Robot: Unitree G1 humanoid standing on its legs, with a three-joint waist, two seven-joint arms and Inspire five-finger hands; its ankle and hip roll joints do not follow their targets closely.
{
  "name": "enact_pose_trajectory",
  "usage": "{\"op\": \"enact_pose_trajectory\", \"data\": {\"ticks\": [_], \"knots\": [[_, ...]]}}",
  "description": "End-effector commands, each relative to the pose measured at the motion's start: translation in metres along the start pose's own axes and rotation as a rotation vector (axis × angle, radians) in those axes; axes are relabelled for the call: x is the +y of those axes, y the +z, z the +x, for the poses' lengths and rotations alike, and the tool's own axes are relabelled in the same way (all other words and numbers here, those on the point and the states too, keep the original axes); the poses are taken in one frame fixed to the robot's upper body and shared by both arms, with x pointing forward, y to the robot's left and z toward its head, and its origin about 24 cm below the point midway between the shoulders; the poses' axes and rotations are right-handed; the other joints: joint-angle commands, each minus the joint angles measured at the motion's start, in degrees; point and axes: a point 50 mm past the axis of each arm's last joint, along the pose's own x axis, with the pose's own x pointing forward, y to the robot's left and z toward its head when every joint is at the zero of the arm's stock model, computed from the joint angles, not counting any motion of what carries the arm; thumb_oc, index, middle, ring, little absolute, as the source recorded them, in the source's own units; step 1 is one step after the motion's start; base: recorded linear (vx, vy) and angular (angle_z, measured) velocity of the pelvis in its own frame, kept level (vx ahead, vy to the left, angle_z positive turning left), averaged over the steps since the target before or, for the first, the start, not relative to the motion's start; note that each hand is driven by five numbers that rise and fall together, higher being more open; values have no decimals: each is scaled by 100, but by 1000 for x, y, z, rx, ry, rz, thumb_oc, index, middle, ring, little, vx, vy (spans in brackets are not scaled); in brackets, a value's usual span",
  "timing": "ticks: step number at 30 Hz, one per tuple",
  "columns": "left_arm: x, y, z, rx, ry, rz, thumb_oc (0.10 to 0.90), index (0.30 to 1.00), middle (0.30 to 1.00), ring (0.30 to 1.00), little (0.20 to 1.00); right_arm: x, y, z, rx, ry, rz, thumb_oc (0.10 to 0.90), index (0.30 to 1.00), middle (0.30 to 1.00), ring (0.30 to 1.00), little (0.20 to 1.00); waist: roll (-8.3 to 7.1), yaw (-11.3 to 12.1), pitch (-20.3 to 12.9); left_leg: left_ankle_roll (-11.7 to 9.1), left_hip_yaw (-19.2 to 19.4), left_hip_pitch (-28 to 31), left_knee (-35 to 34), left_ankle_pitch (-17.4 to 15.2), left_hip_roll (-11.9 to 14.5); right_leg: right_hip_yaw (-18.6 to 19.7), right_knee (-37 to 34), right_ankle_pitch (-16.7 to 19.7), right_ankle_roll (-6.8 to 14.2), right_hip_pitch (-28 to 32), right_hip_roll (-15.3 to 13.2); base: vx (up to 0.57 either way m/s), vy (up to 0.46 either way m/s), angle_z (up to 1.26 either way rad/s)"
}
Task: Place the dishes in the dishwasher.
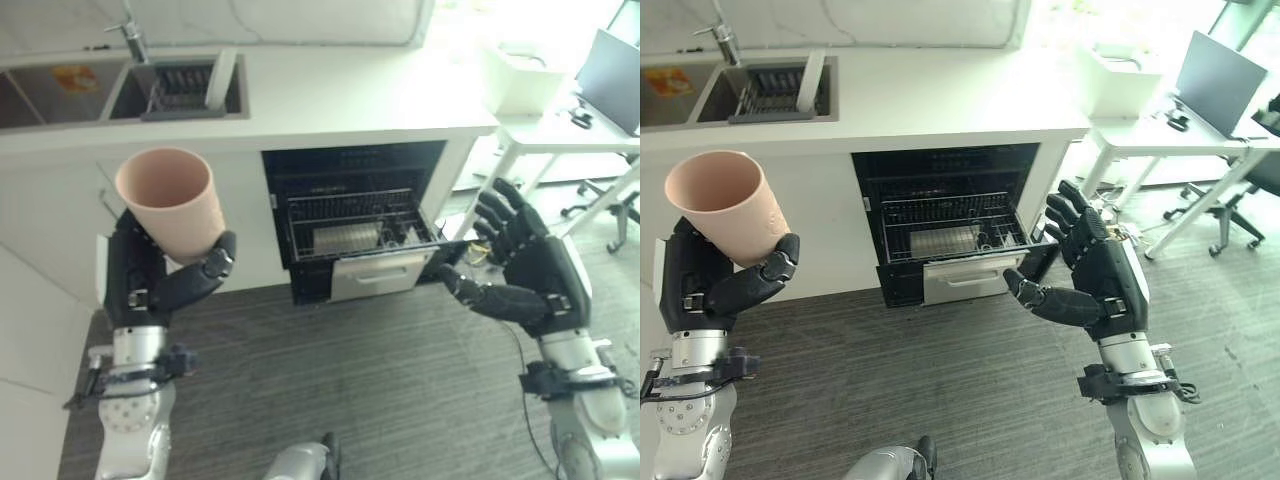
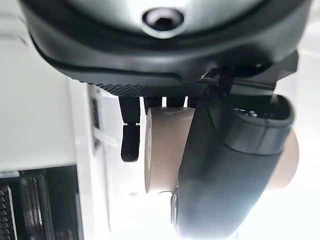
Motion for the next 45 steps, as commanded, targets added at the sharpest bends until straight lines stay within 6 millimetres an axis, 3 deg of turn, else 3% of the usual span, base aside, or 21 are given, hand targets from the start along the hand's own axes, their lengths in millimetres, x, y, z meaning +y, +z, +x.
{"op": "enact_pose_trajectory", "data": {"ticks": [1, 5, 6, 9, 13, 15, 17, 18, 21, 24, 25, 26, 27, 29, 32, 34, 45], "knots": [[-6, 40, 13, -242, -3, 9, 400, 300, 300, 300, 300, 7, 13, 16, -147, 42, 74, 800, 900, 900, 900, 900, 387, -250, -292, -934, -796, 298, -244, -1, 698, -321, 348, 1233, -237, -1482, 61, 294, 129, 32], [-6, 43, 18, -263, 10, 42, 400, 300, 300, 300, 300, 3, 16, 17, -166, 55, 105, 800, 900, 900, 900, 900, 200, -319, -138, -1068, -834, 529, -244, -196, 781, -583, -1294, 861, -365, -1733, -217, 218, -285, 30], [-7, 44, 20, -271, 4, 65, 400, 300, 300, 300, 300, 1, 16, 17, -178, 57, 124, 800, 900, 900, 900, 900, 71, -400, -32, -1125, -890, 687, -244, -346, 751, -385, -1294, 688, -277, -2150, -472, 243, -469, 63], [-13, 46, 23, -283, 1, 79, 400, 300, 300, 300, 300, 4, 18, 16, -196, 70, 164, 800, 900, 900, 900, 900, 65, -571, 83, -1205, -1183, 931, -244, -608, 852, 332, -1294, 565, -104, -2940, -664, 253, -398, 17], [-7, 47, 17, -272, 17, 90, 400, 300, 300, 300, 300, 10, 22, 12, -205, 110, 154, 800, 900, 900, 900, 900, 1, -529, 61, -1339, -1339, 1144, -244, -842, 1019, 344, -1294, 623, 13, -2900, -758, 279, -449, 54], [-7, 47, 15, -258, 27, 92, 400, 300, 300, 300, 300, 13, 23, 15, -199, 126, 146, 800, 900, 900, 900, 900, -19, -474, -65, -1530, -1325, 1210, -244, -859, 1255, 170, -1294, 493, 61, -2737, -721, 214, -507, 25], [-5, 44, 14, -238, 47, 69, 400, 300, 300, 300, 300, 16, 23, 24, -176, 136, 156, 800, 900, 900, 900, 900, 25, -426, -203, -1755, -1247, 1364, -244, -812, 1567, -88, -1294, 389, -25, -2686, -666, 206, -466, 11], [-5, 45, 13, -238, 51, 66, 400, 300, 300, 300, 300, 17, 23, 25, -176, 146, 150, 800, 900, 900, 900, 900, 62, -405, -235, -1808, -1212, 1355, -244, -737, 1663, -132, -1294, 337, -102, -2636, -581, 191, -400, -6], [-6, 45, 9, -242, 42, 71, 400, 300, 300, 300, 300, 14, 22, 24, -162, 148, 115, 800, 900, 900, 900, 900, 172, -352, -241, -1838, -922, 1234, -244, 289, 2006, -181, -1294, 24, -369, -2304, -219, 158, -331, 1], [-8, 43, 6, -240, 20, 47, 400, 300, 300, 300, 300, 5, 21, 20, -153, 118, 95, 800, 900, 900, 900, 900, 161, -422, -206, -1847, -320, 1209, -244, 766, 2156, -335, -1294, -150, -554, -2104, -163, 108, -285, 11], [-9, 42, 6, -241, 9, 47, 400, 300, 300, 300, 300, 3, 21, 19, -152, 108, 87, 800, 900, 900, 900, 900, 144, -444, -186, -1837, -147, 1216, -244, 801, 2144, -391, -1294, -175, -591, -2058, -175, 87, -202, 35], [-12, 41, 5, -245, -11, 42, 400, 300, 300, 300, 300, 0, 22, 18, -153, 92, 74, 800, 900, 900, 900, 900, 131, -446, -141, -1774, 14, 1177, -244, 644, 1967, -467, -1294, -199, -619, -1993, -178, 119, -189, 41], [-14, 41, 4, -239, -30, 33, 400, 300, 300, 300, 300, -2, 23, 19, -152, 81, 70, 800, 900, 900, 900, 900, 172, -407, -84, -1654, -16, 1037, -244, 235, 1546, -452, -1294, -211, -611, -1954, -90, 130, -131, 51], [-14, 39, 1, -229, -41, 28, 400, 300, 300, 300, 300, -1, 22, 21, -141, 80, 75, 800, 900, 900, 900, 900, 278, -388, -53, -1566, -31, 863, -244, -111, 1243, -417, -1294, -222, -565, -1937, 53, 127, -27, 42], [-18, 39, 0, -236, -47, 30, 400, 300, 300, 300, 300, 9, 15, 21, -117, 95, 80, 800, 900, 900, 900, 900, 430, -304, -22, -1603, -76, 350, -244, -30, 1151, -446, -1294, -314, -552, -1823, 274, 149, 17, 6], [-24, 39, 5, -253, -48, 49, 400, 300, 300, 300, 300, 14, 11, 22, -91, 127, 93, 800, 900, 900, 900, 900, 399, -232, -37, -1620, -179, 119, -244, 133, 1179, -417, -1294, -471, -622, -1681, 377, 148, 94, -19], [-40, 34, 20, -258, -144, 112, 400, 300, 300, 300, 300, 18, 1, 21, -15, 213, 224, 800, 900, 900, 900, 900, 199, -360, -194, -1331, -327, 460, -244, -251, 925, -605, -1294, -413, -502, -1525, 105, 90, 112, -14]]}}
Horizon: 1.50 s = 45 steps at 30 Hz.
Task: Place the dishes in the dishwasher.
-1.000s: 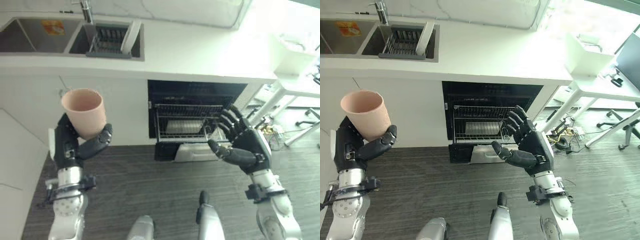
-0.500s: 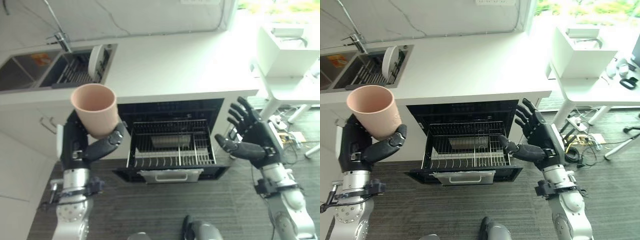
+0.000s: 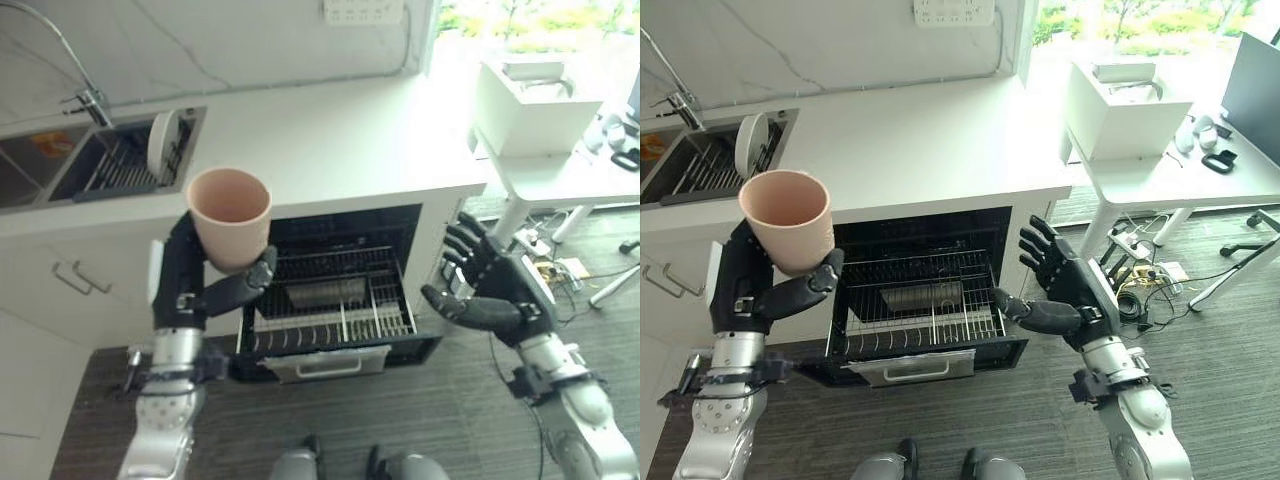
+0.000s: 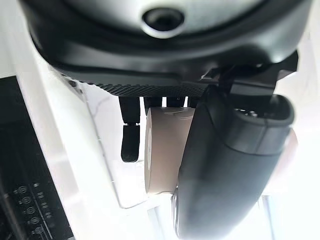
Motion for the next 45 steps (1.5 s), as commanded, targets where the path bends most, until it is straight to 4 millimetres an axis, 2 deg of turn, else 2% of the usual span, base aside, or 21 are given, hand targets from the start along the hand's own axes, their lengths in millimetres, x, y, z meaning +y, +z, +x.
{"op": "enact_pose_trajectory", "data": {"ticks": [1, 2, 4, 5, 7, 9, 11, 12, 13, 15, 16, 20, 21, 23, 24, 25, 28, 30, 32, 37, 45], "knots": [[8, 42, 17, -270, -19, 92, 400, 300, 300, 300, 300, 18, 38, 24, -257, 134, 89, 800, 900, 900, 900, 900, -349, 148, -338, 74, -40, 206, 61, -490, -184, 480, -373, 154, 1039, 424, -474, 92, 106, 19], [6, 42, 18, -275, -36, 108, 400, 300, 300, 300, 300, 20, 36, 25, -253, 144, 100, 800, 900, 900, 900, 900, -354, 166, -321, 106, -49, 216, 61, -498, -202, 450, -373, 161, 1039, 494, -476, 120, 132, 28], [1, 40, 20, -280, -81, 153, 400, 300, 300, 300, 300, 25, 32, 30, -241, 180, 168, 800, 900, 900, 900, 900, -378, 213, -264, 208, -85, 252, 61, -470, -246, 210, -373, 678, 1196, 757, -468, 147, 138, 25], [-2, 39, 21, -288, -102, 189, 400, 300, 300, 300, 300, 31, 29, 31, -236, 216, 215, 800, 900, 900, 900, 900, -295, 168, -215, 270, -192, 304, 61, -456, -199, 185, -353, 1273, 1303, 898, -332, 123, 75, 14], [-3, 38, 21, -296, -131, 227, 400, 300, 300, 300, 300, 38, 25, 30, -220, 257, 245, 800, 900, 900, 900, 900, -279, 100, -169, 301, -331, 383, 61, -505, -211, 328, -244, 1396, 1262, 700, -321, 164, -49, 9], [-4, 38, 22, -298, -144, 243, 400, 300, 300, 300, 300, 41, 23, 30, -210, 278, 249, 800, 900, 900, 900, 900, -350, 83, -144, 260, -391, 451, 61, -558, -212, 369, -373, 1210, 1218, 545, -450, 135, -207, 5], [-4, 38, 24, -296, -144, 249, 400, 300, 300, 300, 300, 44, 22, 31, -207, 306, 254, 800, 900, 900, 900, 900, -467, 44, -130, 193, -353, 531, 61, -662, -209, 512, -373, 744, 1216, 131, -657, 121, -317, 5], [-7, 38, 24, -298, -142, 256, 400, 300, 300, 300, 300, 46, 24, 33, -209, 329, 259, 800, 900, 900, 900, 900, -546, -32, -144, 163, -315, 618, 61, -791, -208, 713, -373, 753, 1276, -219, -740, 209, -401, 0], [-10, 40, 25, -316, -135, 269, 400, 300, 300, 300, 300, 49, 25, 35, -215, 339, 267, 800, 900, 900, 900, 900, -573, -105, -156, 168, -361, 688, 61, -888, -206, 957, -373, 926, 1313, -436, -743, 182, -313, 8], [-14, 40, 26, -319, -124, 276, 400, 300, 300, 300, 300, 49, 26, 37, -211, 340, 268, 800, 900, 900, 900, 900, -582, -143, -192, 156, -371, 735, 61, -964, -177, 1055, -373, 833, 1287, -506, -706, 157, -294, 23], [-16, 39, 26, -316, -110, 277, 400, 300, 300, 300, 300, 50, 27, 39, -201, 344, 265, 800, 900, 900, 900, 900, -585, -128, -241, 116, -316, 756, 61, -967, -119, 956, -373, 792, 1262, -490, -715, 170, -404, 40], [-17, 38, 19, -291, -105, 245, 400, 300, 300, 300, 300, 53, 32, 42, -182, 371, 292, 800, 900, 900, 900, 900, -502, -26, -407, -102, -9, 909, 61, -855, 188, 770, -373, 534, 1053, -260, -479, 132, -320, 20], [-19, 37, 18, -293, -111, 239, 400, 300, 300, 300, 300, 53, 32, 42, -182, 371, 287, 800, 900, 900, 900, 900, -500, 12, -395, -149, 83, 943, 61, -680, 215, 744, -373, 497, 1010, -187, -449, 82, -194, 3], [-24, 38, 15, -306, -131, 218, 400, 300, 300, 300, 300, 51, 32, 41, -182, 368, 262, 800, 900, 900, 900, 900, -550, 136, -285, -253, 166, 869, 61, -41, 228, 729, -373, 420, 896, 1, -414, 60, -184, 0], [-24, 38, 15, -307, -132, 216, 400, 300, 300, 300, 300, 51, 32, 41, -183, 367, 261, 800, 900, 900, 900, 900, -557, 144, -271, -257, 170, 866, 61, -18, 224, 732, -373, 418, 889, 12, -419, 7, -98, 7], [-30, 38, 16, -321, -149, 197, 400, 300, 300, 300, 300, 52, 34, 44, -195, 364, 248, 800, 900, 900, 900, 900, -522, 175, -179, -235, 312, 615, 61, -193, 308, 704, -373, 380, 897, 83, -400, -15, -1, 14], [-42, 39, 20, -344, -173, 175, 400, 300, 300, 300, 300, 56, 36, 50, -211, 343, 231, 800, 900, 900, 900, 900, -357, 79, -212, -280, 340, 425, 61, -235, 549, 664, -373, 287, 924, 104, -384, 2, 85, 21], [-47, 39, 23, -349, -183, 161, 400, 300, 300, 300, 300, 55, 34, 53, -188, 299, 207, 800, 900, 900, 900, 900, -302, 23, -288, -272, 122, 404, 61, -381, 458, 701, -373, 290, 952, 75, -396, 0, 97, 7], [-52, 40, 27, -353, -209, 144, 400, 300, 300, 300, 300, 52, 27, 54, -139, 261, 192, 800, 900, 900, 900, 900, -272, -62, -413, -278, 93, 441, 61, -515, 438, 642, -373, 273, 985, 86, -446, 16, 73, 11], [-62, 39, 31, -347, -278, 111, 400, 300, 300, 300, 300, 58, 23, 59, -134, 246, 219, 800, 900, 900, 900, 900, -271, -77, -520, -215, -27, 526, 61, -678, 314, 600, -373, 261, 1040, 161, -536, 41, 51, 13], [-72, 38, 31, -323, -322, 66, 400, 300, 300, 300, 300, 70, 22, 63, -137, 265, 258, 800, 900, 900, 900, 900, -294, -67, -546, -134, 3, 613, 61, -782, 302, 646, -373, 255, 1087, 188, -610, 20, 32, 10]]}}
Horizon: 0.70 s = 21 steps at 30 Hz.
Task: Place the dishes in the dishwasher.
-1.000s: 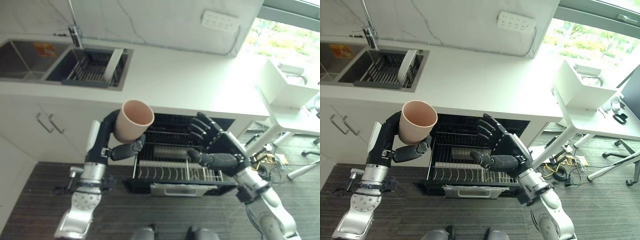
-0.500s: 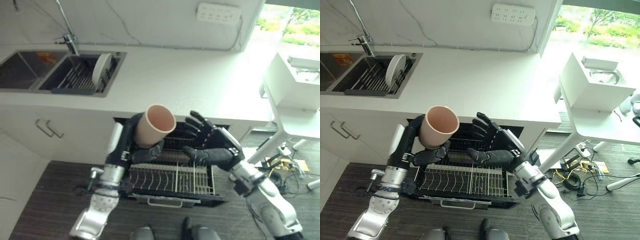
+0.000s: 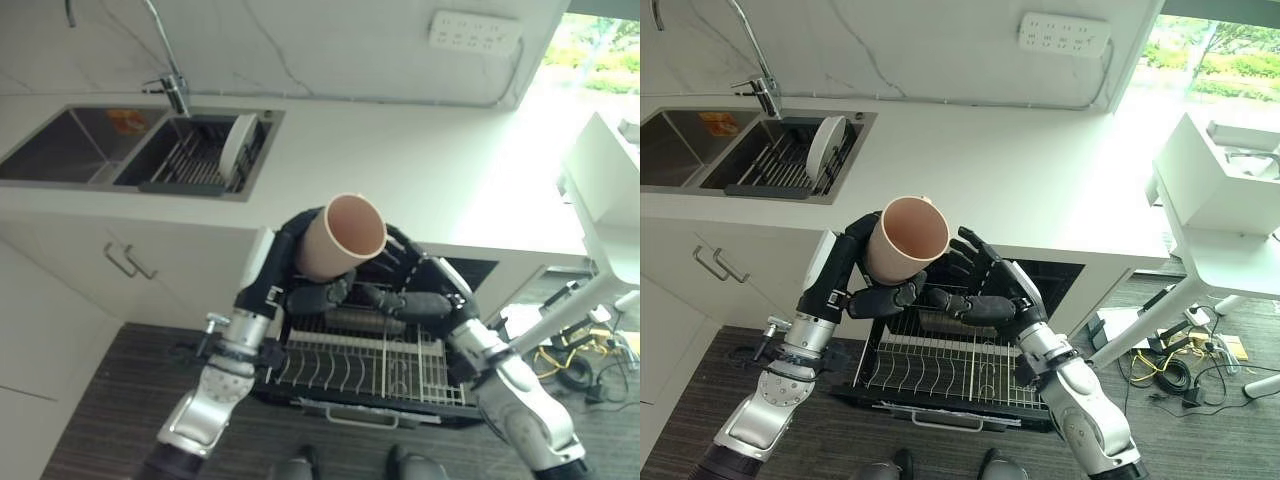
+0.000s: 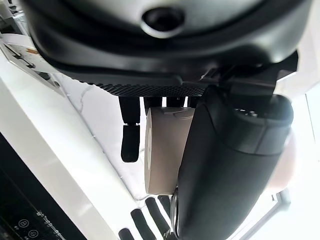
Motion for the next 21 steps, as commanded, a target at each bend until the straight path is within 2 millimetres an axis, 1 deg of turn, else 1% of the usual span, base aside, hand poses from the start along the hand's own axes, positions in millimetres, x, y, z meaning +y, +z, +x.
{"op": "enact_pose_trajectory", "data": {"ticks": [1, 7, 8, 12, 16, 21], "knots": [[6, 35, 21, -224, 29, -68, 400, 300, 300, 300, 300, 21, 38, 15, -213, 126, -15, 800, 900, 900, 900, 900, -104, -55, -501, -287, -27, 276, 210, -741, 292, 175, -153, -240, 506, 252, 27, 24, 18, 4], [2, 33, 21, -204, 9, -74, 400, 300, 300, 300, 300, 26, 42, 18, -223, 172, 22, 800, 900, 900, 900, 900, -143, -12, -517, -264, -39, 316, 210, -787, 280, 198, -153, -260, 512, 278, 29, 7, 0, -2], [2, 30, 19, -190, 3, -70, 400, 300, 300, 300, 300, 27, 44, 18, -231, 197, 57, 800, 900, 900, 900, 900, -155, 10, -514, -261, -36, 334, 210, -805, 282, 184, -153, -265, 517, 294, 21, 18, -4, -9], [1, 27, 18, -176, -5, -63, 400, 300, 300, 300, 300, 29, 47, 18, -241, 224, 101, 800, 900, 900, 900, 900, -171, 20, -517, -252, -30, 358, 210, -825, 281, 196, -153, -271, 519, 306, 29, 4, -2, -2], [0, 22, 17, -152, -2, -54, 400, 300, 300, 300, 300, 32, 49, 17, -249, 266, 146, 800, 900, 900, 900, 900, -166, 21, -546, -248, -31, 367, 210, -841, 280, 228, -153, -291, 517, 310, 40, 0, 0, 0], [-1, 19, 16, -129, -10, -63, 400, 300, 300, 300, 300, 37, 46, 17, -234, 307, 177, 800, 900, 900, 900, 900, -149, 23, -548, -240, -33, 381, 210, -838, 275, 237, -153, -293, 511, 322, 42, 0, 0, 0]]}}
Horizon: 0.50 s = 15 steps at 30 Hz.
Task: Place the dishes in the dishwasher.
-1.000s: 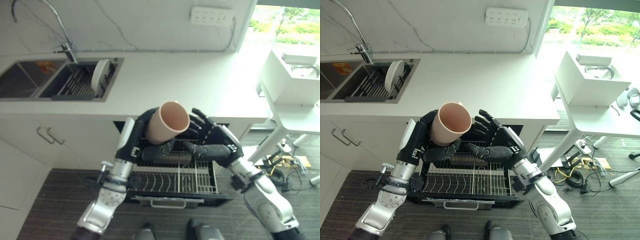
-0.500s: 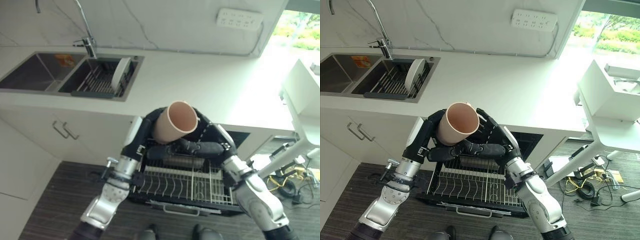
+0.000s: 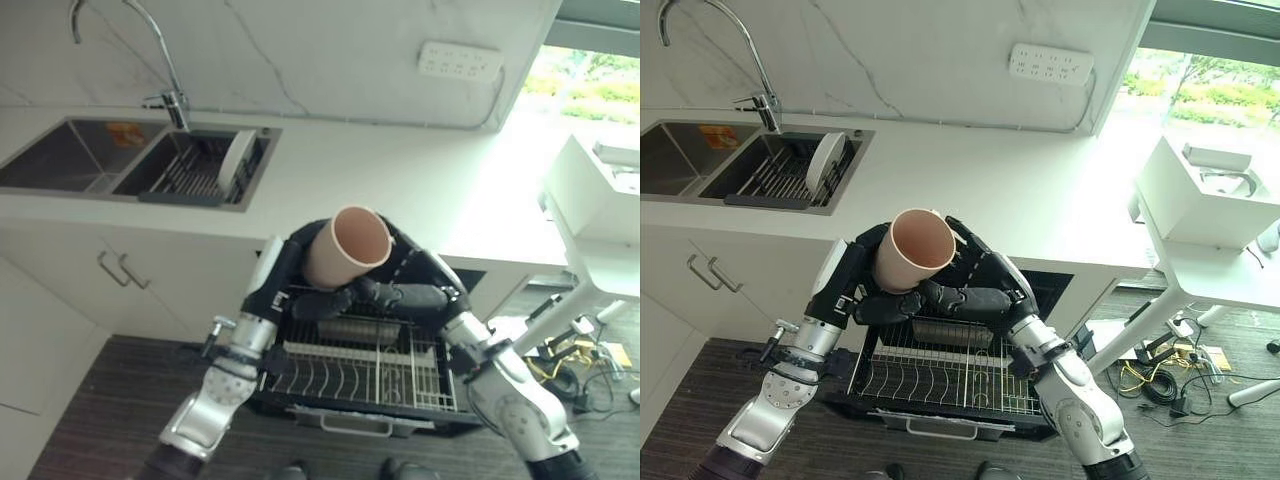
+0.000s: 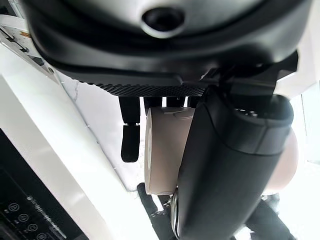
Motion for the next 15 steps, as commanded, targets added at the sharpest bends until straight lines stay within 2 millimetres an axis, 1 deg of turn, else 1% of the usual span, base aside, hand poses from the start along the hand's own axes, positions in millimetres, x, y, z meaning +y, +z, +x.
{"op": "enact_pose_trajectory", "data": {"ticks": [1, 4, 9, 15], "knots": [[4, 27, 18, -173, 27, -45, 400, 300, 300, 300, 300, 33, 40, 15, -210, 230, 54, 800, 900, 900, 900, 900, -48, 17, -292, -230, -84, 306, 196, -780, 193, 141, -110, -304, 510, 279, -25, 0, 0, 0], [3, 23, 16, -151, 32, -43, 400, 300, 300, 300, 300, 34, 38, 16, -208, 233, 75, 800, 900, 900, 900, 900, -57, 34, -311, -223, -85, 318, 196, -785, 187, 148, -110, -313, 510, 296, -25, 0, 0, 0], [1, 21, 15, -144, 28, -34, 400, 300, 300, 300, 300, 37, 39, 16, -209, 250, 74, 800, 900, 900, 900, 900, -50, 37, -324, -211, -81, 312, 196, -781, 180, 161, -110, -316, 505, 297, -18, 0, 0, 0], [-5, 22, 17, -136, 5, -44, 400, 300, 300, 300, 300, 47, 36, 19, -201, 288, 50, 800, 900, 900, 900, 900, -33, 38, -327, -190, -75, 300, 196, -777, 167, 204, -110, -324, 495, 280, 2, 0, 0, 0]]}}
